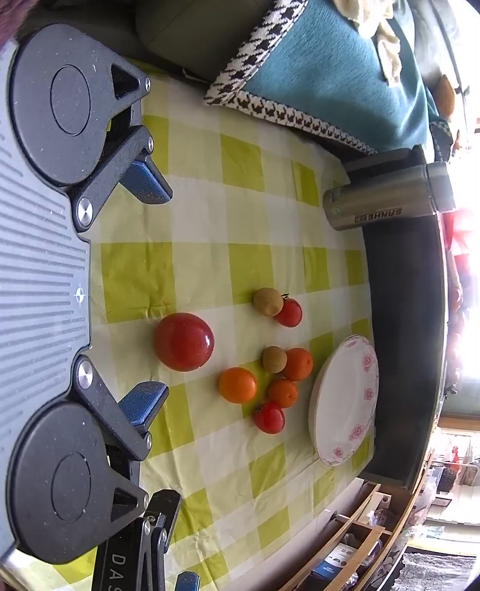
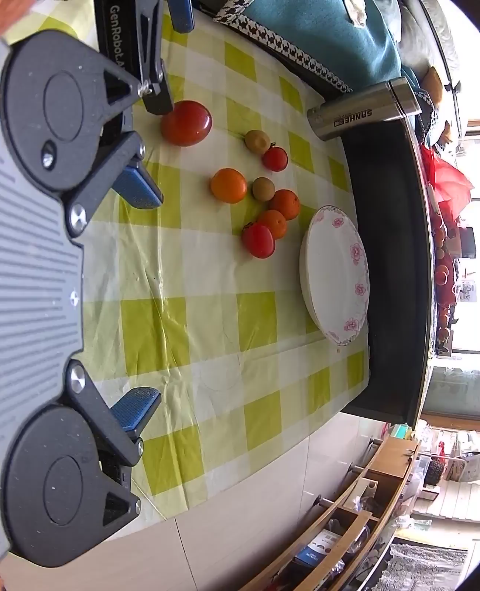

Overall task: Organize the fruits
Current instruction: 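Lower the left gripper onto the large red tomato and close it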

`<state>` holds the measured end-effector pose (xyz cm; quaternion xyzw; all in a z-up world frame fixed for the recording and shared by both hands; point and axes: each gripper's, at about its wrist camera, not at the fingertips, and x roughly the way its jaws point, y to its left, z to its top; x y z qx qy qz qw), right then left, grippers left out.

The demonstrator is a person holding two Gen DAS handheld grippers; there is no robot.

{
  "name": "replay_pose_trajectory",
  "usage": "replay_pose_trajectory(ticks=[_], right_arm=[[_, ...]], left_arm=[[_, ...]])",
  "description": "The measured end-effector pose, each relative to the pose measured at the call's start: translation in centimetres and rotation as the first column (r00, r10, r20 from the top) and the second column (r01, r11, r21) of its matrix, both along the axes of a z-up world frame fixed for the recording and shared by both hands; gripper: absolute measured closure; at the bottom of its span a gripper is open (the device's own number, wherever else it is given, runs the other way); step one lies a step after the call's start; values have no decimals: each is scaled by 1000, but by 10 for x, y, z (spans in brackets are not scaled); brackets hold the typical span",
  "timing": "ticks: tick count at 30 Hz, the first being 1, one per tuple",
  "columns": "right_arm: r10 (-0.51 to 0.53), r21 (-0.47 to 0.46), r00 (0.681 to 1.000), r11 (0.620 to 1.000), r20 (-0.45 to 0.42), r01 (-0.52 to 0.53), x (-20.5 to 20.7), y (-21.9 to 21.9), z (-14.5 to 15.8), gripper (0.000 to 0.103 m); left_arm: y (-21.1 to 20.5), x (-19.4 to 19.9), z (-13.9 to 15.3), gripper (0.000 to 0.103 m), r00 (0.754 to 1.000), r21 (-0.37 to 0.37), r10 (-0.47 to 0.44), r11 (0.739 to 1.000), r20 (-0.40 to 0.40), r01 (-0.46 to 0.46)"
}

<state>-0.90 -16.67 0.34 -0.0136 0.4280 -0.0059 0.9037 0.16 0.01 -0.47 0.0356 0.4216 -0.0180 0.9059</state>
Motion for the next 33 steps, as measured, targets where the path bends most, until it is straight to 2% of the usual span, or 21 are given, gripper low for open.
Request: replay_pose_trajectory(ticks=[26,33], right_arm=[[11,10,1000,1000,-17,-11,-1,-2,-6,0],[17,17,999,1000,-28,-16,4,-2,-6,0]], left_arm=[[2,1,-1,0,1000,-20,-13,1000,-7,13],[-1,2,-2,0,999,-6,-36,999,11,36]])
